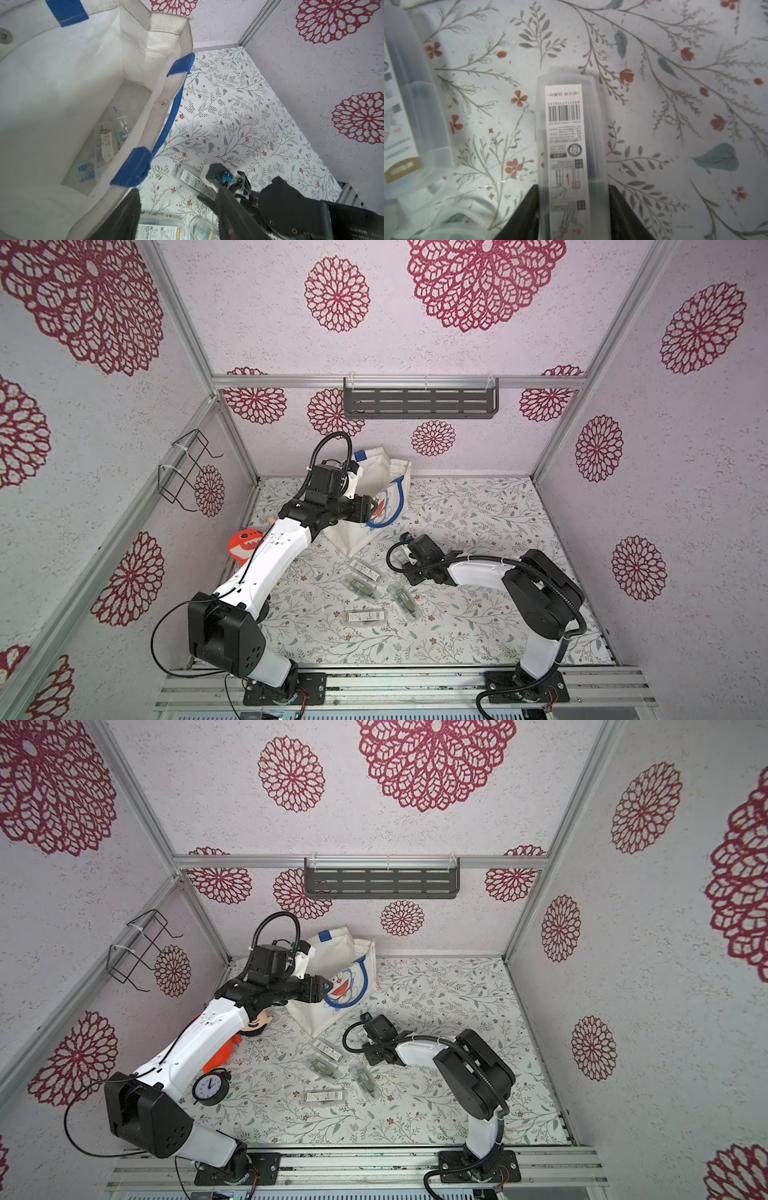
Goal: Put the compass set into the canvas bag
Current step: Pick up the compass set at the center of the board.
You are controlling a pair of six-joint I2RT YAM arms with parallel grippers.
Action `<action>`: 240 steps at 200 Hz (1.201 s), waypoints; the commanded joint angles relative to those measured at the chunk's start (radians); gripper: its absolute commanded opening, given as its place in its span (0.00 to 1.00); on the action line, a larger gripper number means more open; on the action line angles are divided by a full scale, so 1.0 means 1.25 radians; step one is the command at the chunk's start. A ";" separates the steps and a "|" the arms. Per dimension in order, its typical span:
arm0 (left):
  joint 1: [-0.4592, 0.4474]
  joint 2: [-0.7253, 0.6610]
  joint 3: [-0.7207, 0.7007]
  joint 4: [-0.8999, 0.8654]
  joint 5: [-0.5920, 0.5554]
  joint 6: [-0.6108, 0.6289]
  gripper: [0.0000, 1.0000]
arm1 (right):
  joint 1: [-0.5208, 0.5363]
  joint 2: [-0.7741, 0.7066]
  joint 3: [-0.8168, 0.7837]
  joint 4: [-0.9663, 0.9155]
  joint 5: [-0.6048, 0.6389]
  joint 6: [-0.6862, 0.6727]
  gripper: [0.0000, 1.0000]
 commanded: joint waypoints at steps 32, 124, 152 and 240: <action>-0.014 -0.038 -0.022 0.061 0.013 -0.029 0.63 | -0.045 -0.135 -0.080 0.081 -0.017 0.034 0.43; -0.095 0.034 -0.020 0.147 0.071 -0.077 0.72 | -0.087 -0.350 -0.192 0.350 -0.007 0.010 0.36; -0.116 0.071 -0.011 0.185 0.106 -0.096 0.73 | -0.087 -0.382 -0.207 0.406 -0.007 0.010 0.36; -0.151 0.175 0.014 0.263 0.159 -0.154 0.73 | -0.087 -0.409 -0.225 0.459 -0.023 0.021 0.35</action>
